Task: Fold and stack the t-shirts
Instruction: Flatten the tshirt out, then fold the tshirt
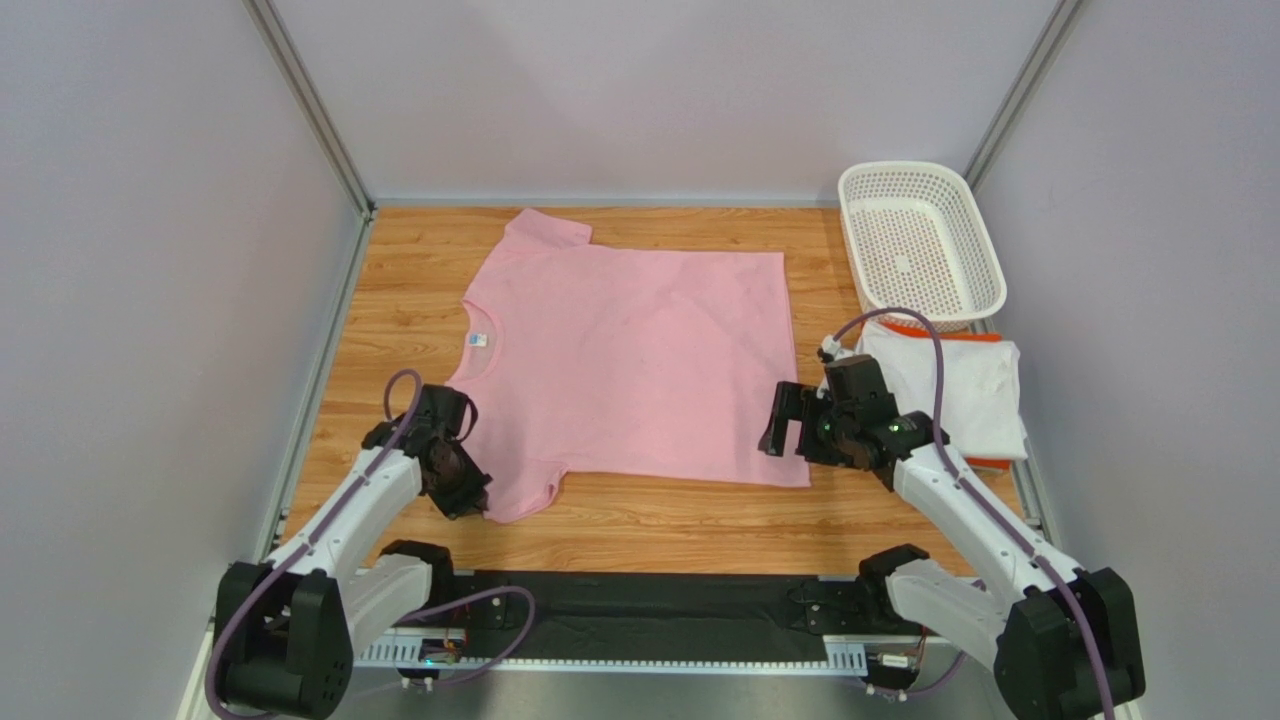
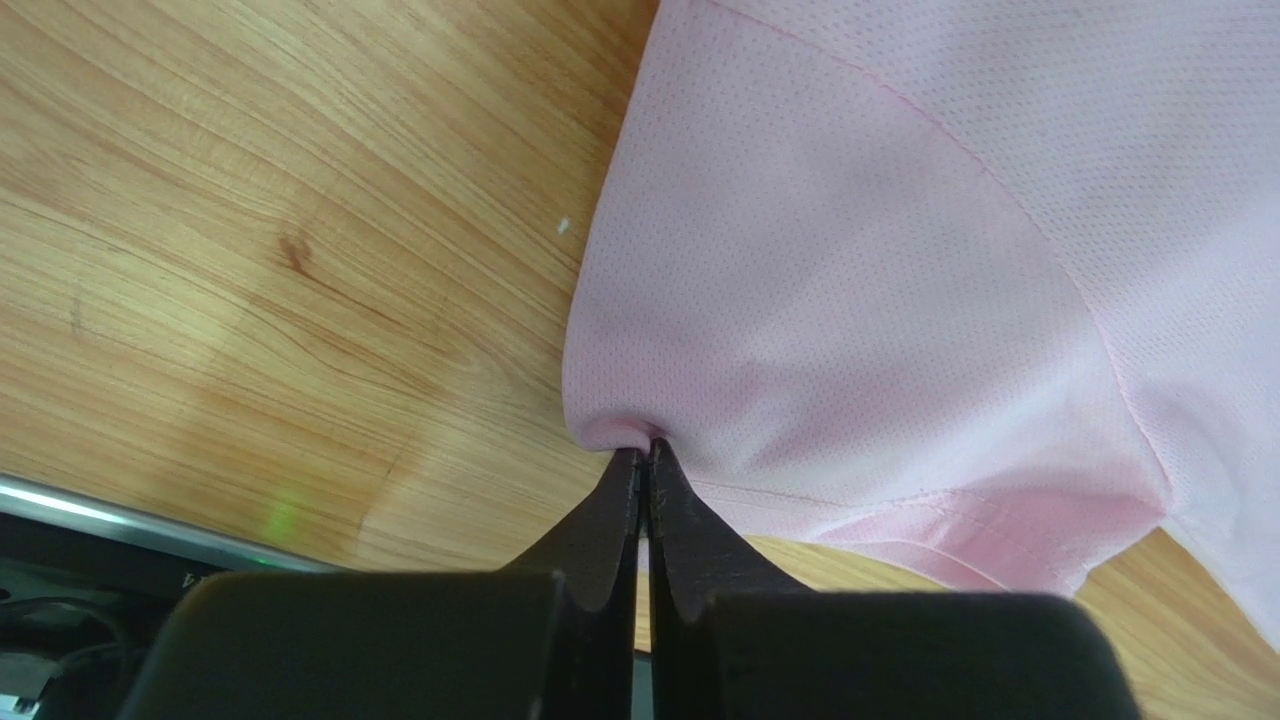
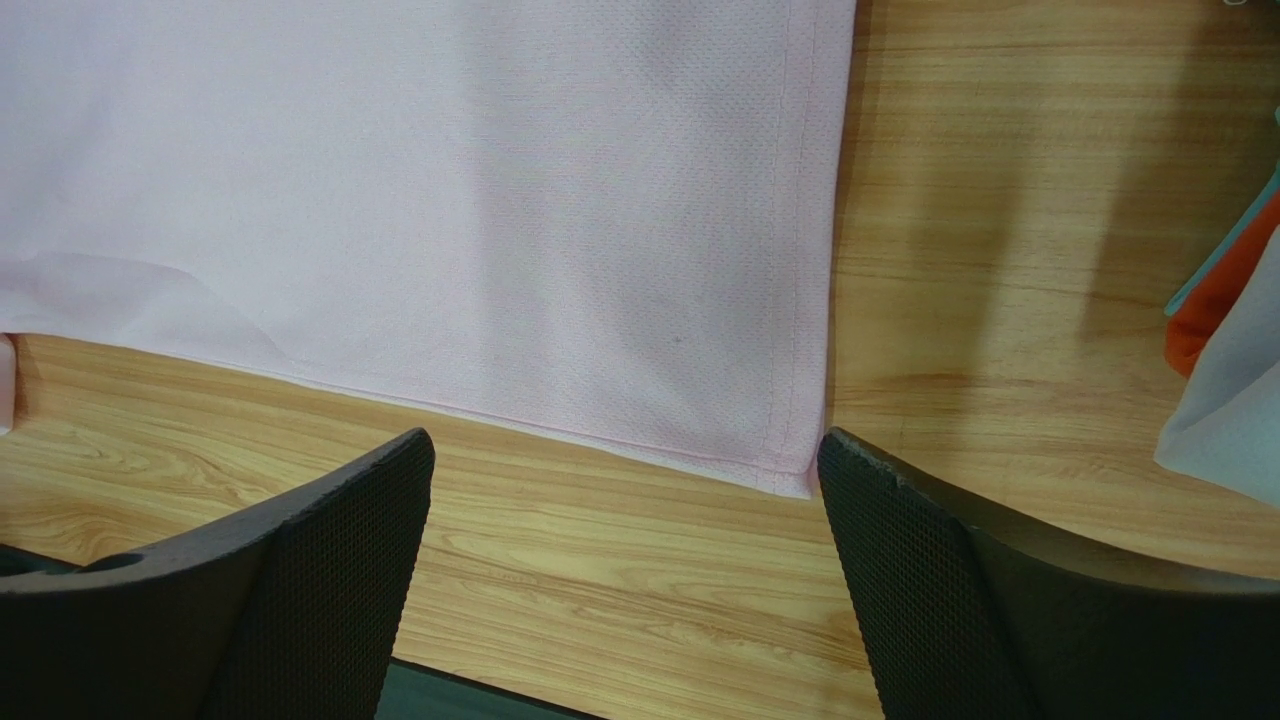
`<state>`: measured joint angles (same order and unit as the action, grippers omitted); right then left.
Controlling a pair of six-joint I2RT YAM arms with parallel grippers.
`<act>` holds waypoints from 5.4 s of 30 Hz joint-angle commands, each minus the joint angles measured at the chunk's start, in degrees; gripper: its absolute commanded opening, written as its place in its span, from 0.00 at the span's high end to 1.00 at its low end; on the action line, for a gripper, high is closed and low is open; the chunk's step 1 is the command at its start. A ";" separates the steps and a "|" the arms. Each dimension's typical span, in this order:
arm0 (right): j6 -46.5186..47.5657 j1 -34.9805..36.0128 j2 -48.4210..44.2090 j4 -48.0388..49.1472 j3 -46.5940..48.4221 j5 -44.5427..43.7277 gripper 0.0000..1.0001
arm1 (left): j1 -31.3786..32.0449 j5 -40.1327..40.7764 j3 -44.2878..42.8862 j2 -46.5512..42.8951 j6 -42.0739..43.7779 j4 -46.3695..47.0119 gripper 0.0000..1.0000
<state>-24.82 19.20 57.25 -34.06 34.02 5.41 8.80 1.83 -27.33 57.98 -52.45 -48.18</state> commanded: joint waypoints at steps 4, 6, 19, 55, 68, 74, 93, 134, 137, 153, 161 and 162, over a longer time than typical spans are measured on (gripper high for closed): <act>-3.47 -0.04 -5.30 -0.91 -3.25 -0.31 0.00 | -0.27 -4.11 0.08 -8.91 2.08 2.83 1.00; -6.28 -0.13 -6.36 -1.18 -4.48 -2.24 0.00 | -0.27 -5.51 0.52 -11.47 1.91 3.09 1.00; -10.34 -0.13 -0.66 5.67 -9.67 -8.57 0.32 | -0.27 -6.31 0.79 -20.01 -0.11 0.55 1.00; -14.38 3.39 -14.28 -4.43 -8.54 1.72 0.99 | -0.27 -8.23 -6.33 -41.72 -5.39 -15.64 1.00; -10.08 2.86 -5.40 -2.94 0.95 -3.21 0.99 | -0.27 -6.31 -11.16 -26.26 -2.31 0.80 1.00; -8.06 1.63 -1.54 -0.92 4.39 -3.74 1.00 | -0.27 -6.31 -14.85 -18.43 -0.21 7.48 1.00; -4.27 -5.75 9.63 4.35 12.12 0.30 1.00 | -0.36 -1.91 -26.28 0.64 6.21 14.78 1.00; 3.55 -12.52 35.57 5.24 29.71 3.81 0.47 | -8.44 -6.57 -52.74 43.19 13.60 16.64 0.14; 4.95 -11.82 32.23 5.32 26.82 5.83 0.34 | -8.45 -9.28 -49.77 40.03 13.86 16.54 0.11; 4.43 1.89 35.81 10.42 24.77 8.48 0.00 | -4.75 -23.10 -31.99 35.88 14.83 30.25 0.00; 3.73 1.98 45.04 11.48 32.51 3.31 0.00 | -4.84 -19.32 -31.99 38.44 17.11 28.94 0.00; 3.55 1.98 45.49 10.78 32.86 2.68 0.00 | -4.84 -18.97 -31.91 38.44 17.37 28.67 0.00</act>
<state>-20.60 21.30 101.67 -25.39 63.16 11.49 4.10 -18.68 -59.29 96.40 -37.43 -20.34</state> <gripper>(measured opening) 0.998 0.993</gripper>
